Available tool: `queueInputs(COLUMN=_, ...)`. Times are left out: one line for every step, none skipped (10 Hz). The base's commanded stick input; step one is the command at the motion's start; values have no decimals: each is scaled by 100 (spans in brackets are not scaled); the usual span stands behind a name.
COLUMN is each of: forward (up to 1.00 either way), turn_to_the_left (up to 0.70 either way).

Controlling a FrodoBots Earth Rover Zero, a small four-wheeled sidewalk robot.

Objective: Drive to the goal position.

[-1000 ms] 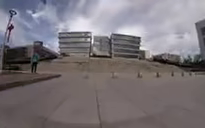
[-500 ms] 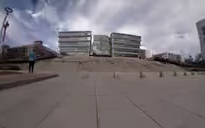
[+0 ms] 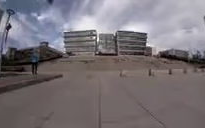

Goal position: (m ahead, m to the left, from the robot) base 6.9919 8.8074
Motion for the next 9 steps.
queueInputs(forward=70, turn_to_the_left=35)
queueInputs(forward=70, turn_to_the_left=35)
queueInputs(forward=70, turn_to_the_left=35)
queueInputs(forward=70, turn_to_the_left=35)
queueInputs(forward=70, turn_to_the_left=34)
queueInputs(forward=70, turn_to_the_left=33)
queueInputs(forward=70, turn_to_the_left=33)
queueInputs(forward=70, turn_to_the_left=33)
queueInputs(forward=70, turn_to_the_left=33)
